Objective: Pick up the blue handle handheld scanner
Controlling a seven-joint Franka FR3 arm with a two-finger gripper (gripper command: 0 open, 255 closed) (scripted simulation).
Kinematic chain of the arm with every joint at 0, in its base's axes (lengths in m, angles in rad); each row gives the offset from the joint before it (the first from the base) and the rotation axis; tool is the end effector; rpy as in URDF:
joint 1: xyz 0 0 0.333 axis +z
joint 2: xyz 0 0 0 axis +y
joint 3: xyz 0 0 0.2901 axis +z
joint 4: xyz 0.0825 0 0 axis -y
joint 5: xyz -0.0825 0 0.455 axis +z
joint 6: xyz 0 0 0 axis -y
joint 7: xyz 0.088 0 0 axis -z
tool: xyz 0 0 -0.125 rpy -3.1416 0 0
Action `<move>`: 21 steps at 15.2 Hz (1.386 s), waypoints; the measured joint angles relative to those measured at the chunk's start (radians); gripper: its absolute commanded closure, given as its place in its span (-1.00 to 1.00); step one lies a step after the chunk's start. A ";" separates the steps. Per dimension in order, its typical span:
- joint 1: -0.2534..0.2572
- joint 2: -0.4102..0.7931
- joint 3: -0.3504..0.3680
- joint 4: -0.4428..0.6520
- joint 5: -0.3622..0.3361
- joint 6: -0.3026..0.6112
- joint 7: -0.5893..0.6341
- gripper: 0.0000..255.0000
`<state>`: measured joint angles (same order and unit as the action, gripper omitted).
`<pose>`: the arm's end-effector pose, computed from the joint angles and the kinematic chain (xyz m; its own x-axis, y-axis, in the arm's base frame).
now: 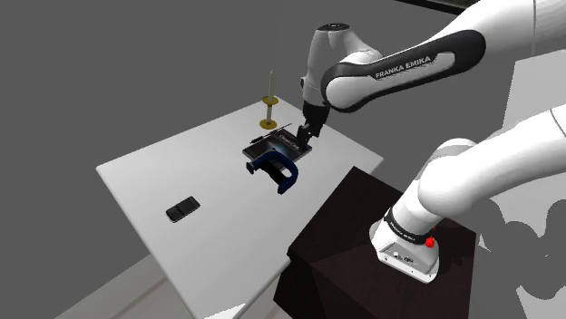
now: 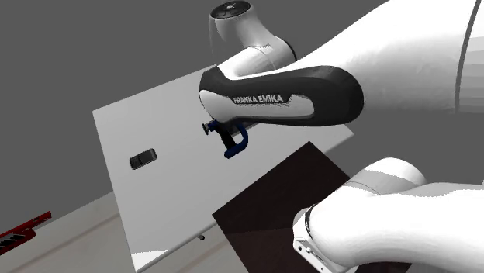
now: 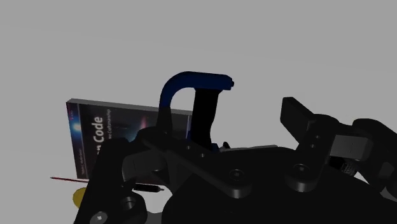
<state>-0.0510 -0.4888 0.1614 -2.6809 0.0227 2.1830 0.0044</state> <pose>0.4396 0.0393 0.3019 0.9972 0.0732 -0.0133 0.0738 -0.9956 0.0572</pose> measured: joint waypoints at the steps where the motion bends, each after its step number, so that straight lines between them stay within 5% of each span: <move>1: -0.006 0.043 0.008 0.005 -0.007 0.044 0.014 -1.00; 8: -0.063 0.336 0.058 0.023 -0.112 0.354 0.148 -1.00; 13: -0.098 0.570 0.051 0.096 -0.301 0.529 0.317 -1.00; 17: -0.061 0.754 -0.019 0.196 -0.473 0.624 0.475 -1.00; 21: -0.021 0.841 -0.072 0.237 -0.546 0.675 0.545 -1.00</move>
<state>-0.0724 0.3525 0.0898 -2.4441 -0.5229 2.8580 0.5498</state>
